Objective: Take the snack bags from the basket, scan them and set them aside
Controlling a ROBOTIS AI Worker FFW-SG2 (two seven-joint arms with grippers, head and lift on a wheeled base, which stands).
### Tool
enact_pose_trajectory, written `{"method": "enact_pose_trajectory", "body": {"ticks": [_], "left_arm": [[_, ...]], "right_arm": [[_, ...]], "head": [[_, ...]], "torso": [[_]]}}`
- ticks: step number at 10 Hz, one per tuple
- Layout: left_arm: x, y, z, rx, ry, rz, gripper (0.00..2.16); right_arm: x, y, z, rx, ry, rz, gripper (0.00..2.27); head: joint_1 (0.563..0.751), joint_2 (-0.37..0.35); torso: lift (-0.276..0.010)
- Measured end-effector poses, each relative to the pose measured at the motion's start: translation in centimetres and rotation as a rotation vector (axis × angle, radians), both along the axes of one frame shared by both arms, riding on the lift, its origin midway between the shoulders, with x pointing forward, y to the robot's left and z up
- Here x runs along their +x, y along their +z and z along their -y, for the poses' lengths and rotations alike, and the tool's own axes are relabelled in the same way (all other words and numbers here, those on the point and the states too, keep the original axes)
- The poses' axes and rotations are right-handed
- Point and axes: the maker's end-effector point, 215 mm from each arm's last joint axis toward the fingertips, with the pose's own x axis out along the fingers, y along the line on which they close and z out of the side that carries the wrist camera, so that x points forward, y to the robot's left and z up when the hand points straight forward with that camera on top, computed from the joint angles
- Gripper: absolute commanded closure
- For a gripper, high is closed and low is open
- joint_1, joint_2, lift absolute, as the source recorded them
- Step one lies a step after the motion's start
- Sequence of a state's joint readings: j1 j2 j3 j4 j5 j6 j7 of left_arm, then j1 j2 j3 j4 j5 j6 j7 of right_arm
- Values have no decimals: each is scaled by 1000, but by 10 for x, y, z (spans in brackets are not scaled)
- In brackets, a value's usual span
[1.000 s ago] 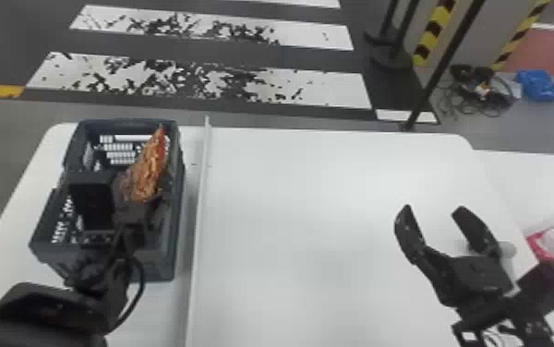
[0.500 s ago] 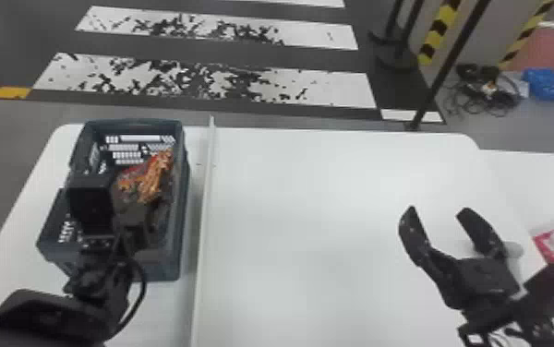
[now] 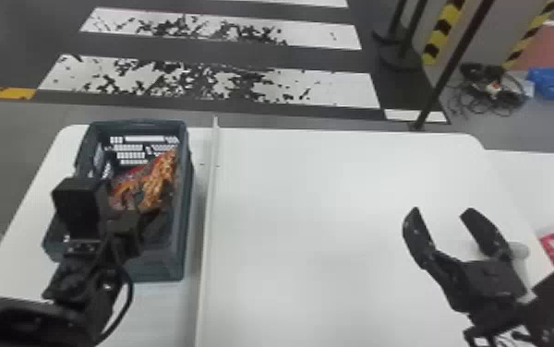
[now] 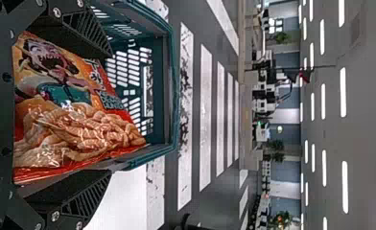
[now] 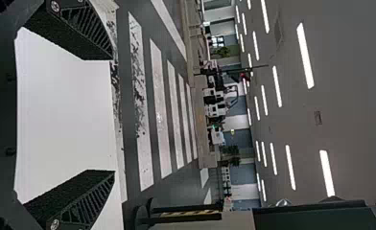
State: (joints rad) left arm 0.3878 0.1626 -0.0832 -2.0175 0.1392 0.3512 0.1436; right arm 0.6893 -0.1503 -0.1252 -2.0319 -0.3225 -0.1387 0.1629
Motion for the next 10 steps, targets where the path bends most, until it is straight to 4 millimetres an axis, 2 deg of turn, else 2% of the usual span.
{"method": "enact_pose_trajectory", "body": {"ticks": [1, 3, 5, 6, 8, 9, 10], "left_arm": [[-9, 3, -8, -4, -32, -35, 120], [-23, -5, -51, 3, -66, -129, 124], [-19, 5, -91, 33, -109, -171, 124], [-9, 18, -101, 51, -133, -165, 124], [6, 35, -107, 50, -173, -155, 124], [10, 37, -99, 26, -202, -168, 124], [11, 37, -83, -13, -267, -195, 124]], "right_arm": [[0, 0, 0, 2, 1, 0, 80], [-1, -1, 0, 5, 6, -3, 80], [-1, -3, -6, 11, 24, -7, 80], [-1, -2, -8, 14, 29, -6, 80], [-1, -1, -8, 14, 29, -4, 80], [-1, -1, -6, 14, 27, -5, 80], [-1, -2, -5, 13, 24, -7, 80]], "head": [[695, -61], [695, -15], [695, 55], [695, 75], [695, 84], [695, 73], [695, 51]], "torso": [[-75], [-75], [-75], [-75], [-75], [-75], [-75]]}}
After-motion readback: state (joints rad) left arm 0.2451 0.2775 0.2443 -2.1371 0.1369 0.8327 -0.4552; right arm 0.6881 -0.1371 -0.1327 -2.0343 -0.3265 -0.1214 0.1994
